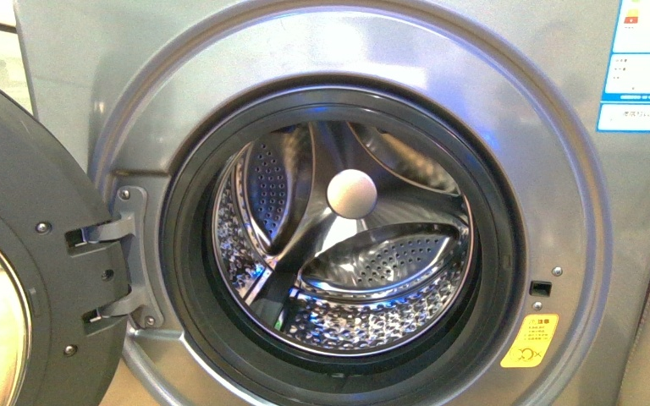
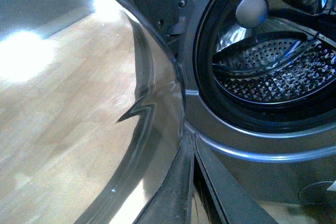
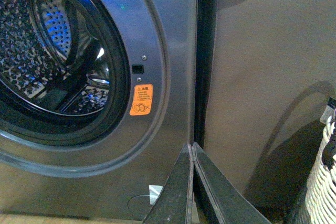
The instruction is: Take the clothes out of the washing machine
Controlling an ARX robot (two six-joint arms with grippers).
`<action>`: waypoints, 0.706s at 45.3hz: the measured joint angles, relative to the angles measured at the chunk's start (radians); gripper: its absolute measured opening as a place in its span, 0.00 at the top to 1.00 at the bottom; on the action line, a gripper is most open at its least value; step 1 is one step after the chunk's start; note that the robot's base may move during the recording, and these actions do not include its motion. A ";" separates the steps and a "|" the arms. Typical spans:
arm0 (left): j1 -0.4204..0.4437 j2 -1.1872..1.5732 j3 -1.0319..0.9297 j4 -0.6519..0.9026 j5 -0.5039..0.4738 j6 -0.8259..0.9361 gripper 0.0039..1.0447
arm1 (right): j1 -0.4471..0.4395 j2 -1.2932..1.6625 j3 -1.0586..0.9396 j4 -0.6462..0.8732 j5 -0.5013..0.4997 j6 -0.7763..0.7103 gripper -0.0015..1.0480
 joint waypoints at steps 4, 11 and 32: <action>0.000 -0.006 -0.008 0.000 -0.001 0.000 0.97 | 0.000 -0.002 0.000 0.000 -0.001 0.000 0.98; 0.000 -0.044 -0.047 0.006 0.002 0.000 0.97 | 0.000 -0.002 0.000 0.000 0.000 0.000 0.98; 0.000 -0.048 -0.048 0.006 0.000 0.000 0.97 | 0.000 -0.002 0.000 0.000 0.000 0.000 0.98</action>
